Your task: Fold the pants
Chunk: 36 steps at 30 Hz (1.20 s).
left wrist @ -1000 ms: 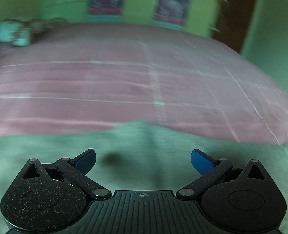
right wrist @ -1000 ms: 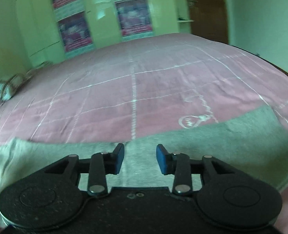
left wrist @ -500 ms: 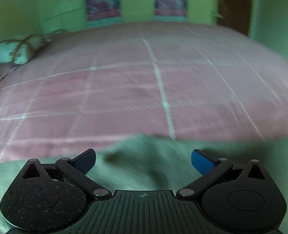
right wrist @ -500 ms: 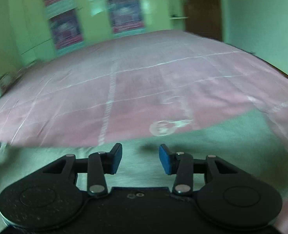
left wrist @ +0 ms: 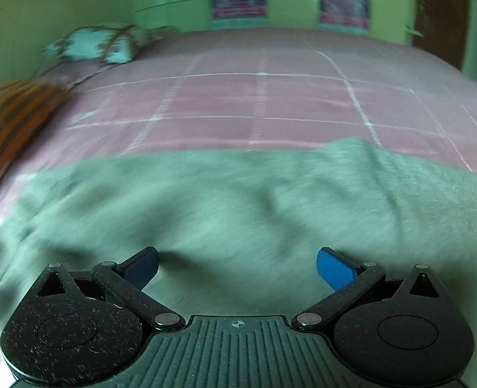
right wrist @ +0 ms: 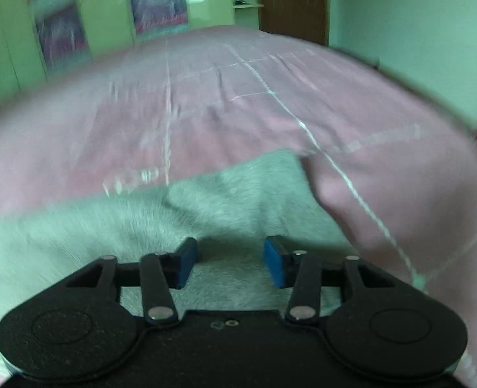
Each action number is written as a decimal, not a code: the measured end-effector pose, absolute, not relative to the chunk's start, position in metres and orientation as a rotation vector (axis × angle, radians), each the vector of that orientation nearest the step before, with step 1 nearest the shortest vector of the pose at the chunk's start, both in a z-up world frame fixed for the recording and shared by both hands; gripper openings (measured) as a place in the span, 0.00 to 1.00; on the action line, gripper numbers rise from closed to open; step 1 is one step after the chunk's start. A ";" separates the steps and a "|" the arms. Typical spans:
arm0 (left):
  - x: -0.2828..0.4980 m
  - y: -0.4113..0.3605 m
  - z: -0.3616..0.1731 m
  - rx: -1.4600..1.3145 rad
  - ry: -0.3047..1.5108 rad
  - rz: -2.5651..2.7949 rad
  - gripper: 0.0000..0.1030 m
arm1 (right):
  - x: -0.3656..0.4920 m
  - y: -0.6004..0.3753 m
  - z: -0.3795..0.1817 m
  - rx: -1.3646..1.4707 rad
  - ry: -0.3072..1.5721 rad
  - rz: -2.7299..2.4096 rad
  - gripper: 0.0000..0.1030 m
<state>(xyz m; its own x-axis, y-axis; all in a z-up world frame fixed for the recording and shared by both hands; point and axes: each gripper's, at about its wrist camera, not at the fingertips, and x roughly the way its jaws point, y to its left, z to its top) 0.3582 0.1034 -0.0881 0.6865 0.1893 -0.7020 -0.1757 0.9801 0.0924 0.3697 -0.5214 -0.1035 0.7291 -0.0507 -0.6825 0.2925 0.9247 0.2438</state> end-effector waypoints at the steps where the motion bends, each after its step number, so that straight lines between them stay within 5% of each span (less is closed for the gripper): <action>1: 0.349 0.111 -0.087 0.017 0.777 0.235 1.00 | 0.358 -0.523 -0.095 0.375 0.690 -0.193 0.40; 6: 0.300 0.157 -0.075 -0.037 0.671 0.343 1.00 | 0.342 -0.487 -0.071 0.377 0.596 0.007 0.40; 12: 0.299 0.224 -0.055 -0.101 0.634 0.456 0.99 | 0.427 -0.343 -0.063 0.386 0.685 0.467 0.38; 17: 0.300 0.283 -0.062 -0.259 0.668 0.564 0.74 | 0.496 -0.206 -0.069 0.255 0.753 0.621 0.38; 23: 0.263 0.293 -0.091 -0.449 0.631 0.603 0.72 | 0.552 -0.112 -0.093 0.155 0.806 0.699 0.36; 28: 0.274 0.293 -0.103 -0.550 0.605 0.586 0.31 | 0.567 -0.078 -0.108 0.053 0.839 0.734 0.27; 33: 0.271 0.285 -0.100 -0.558 0.568 0.590 0.31 | 0.563 -0.064 -0.114 -0.030 0.820 0.758 0.14; 36: 0.266 0.288 -0.103 -0.597 0.555 0.583 0.32 | 0.564 -0.059 -0.115 -0.047 0.806 0.760 0.15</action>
<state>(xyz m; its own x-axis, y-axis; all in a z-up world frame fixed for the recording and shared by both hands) 0.2664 0.2885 -0.1032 0.7021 0.3383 -0.6265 -0.6426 0.6800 -0.3530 0.5642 -0.0594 -0.1145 0.4463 0.5963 -0.6672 -0.6308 0.7385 0.2381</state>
